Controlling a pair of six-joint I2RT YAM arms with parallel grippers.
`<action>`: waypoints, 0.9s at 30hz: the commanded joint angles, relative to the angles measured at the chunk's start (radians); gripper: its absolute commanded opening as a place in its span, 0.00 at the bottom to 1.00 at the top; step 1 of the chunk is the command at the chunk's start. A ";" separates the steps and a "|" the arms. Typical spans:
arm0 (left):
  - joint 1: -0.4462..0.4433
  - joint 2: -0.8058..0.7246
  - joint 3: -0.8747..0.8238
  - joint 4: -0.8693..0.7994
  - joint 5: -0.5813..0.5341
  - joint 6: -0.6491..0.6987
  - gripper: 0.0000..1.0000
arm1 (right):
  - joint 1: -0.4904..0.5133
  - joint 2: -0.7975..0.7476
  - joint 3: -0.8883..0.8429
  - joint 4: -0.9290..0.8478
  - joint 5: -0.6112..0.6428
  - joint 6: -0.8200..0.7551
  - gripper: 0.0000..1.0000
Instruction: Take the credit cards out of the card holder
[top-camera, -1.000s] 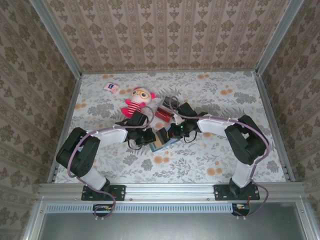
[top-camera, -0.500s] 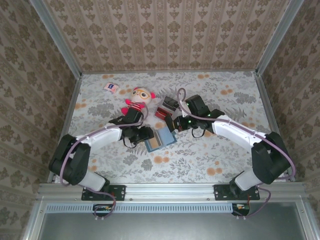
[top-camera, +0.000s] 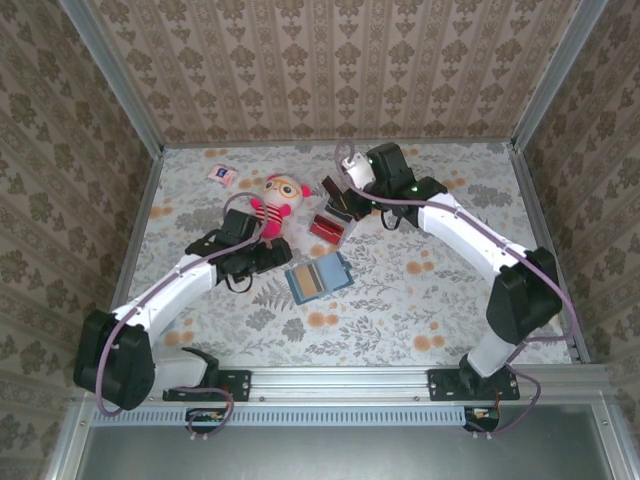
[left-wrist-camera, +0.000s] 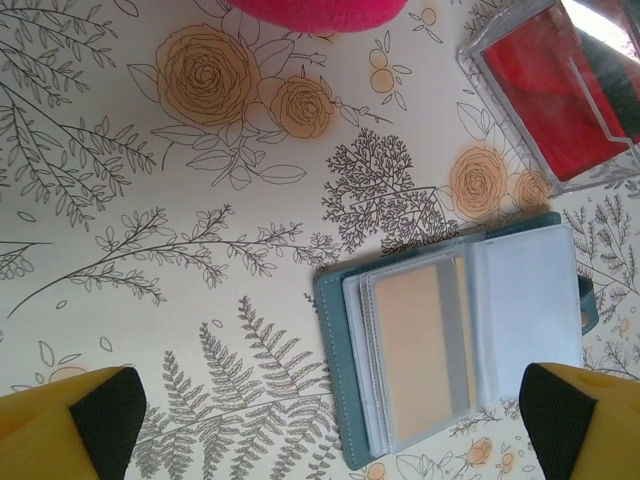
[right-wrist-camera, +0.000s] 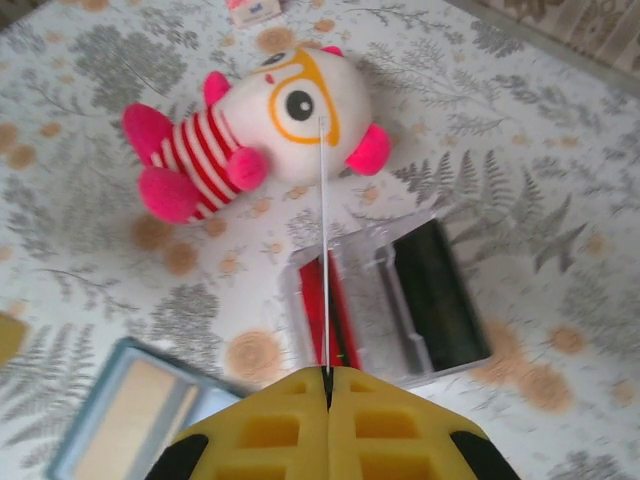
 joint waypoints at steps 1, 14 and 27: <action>0.031 -0.021 -0.019 -0.042 -0.029 0.036 1.00 | -0.025 0.080 0.073 -0.076 0.000 -0.221 0.00; 0.038 -0.010 -0.042 -0.030 -0.001 0.013 1.00 | -0.098 0.342 0.310 -0.229 -0.071 -0.432 0.00; 0.039 -0.027 -0.063 -0.033 -0.009 -0.052 1.00 | -0.109 0.415 0.349 -0.262 -0.105 -0.443 0.02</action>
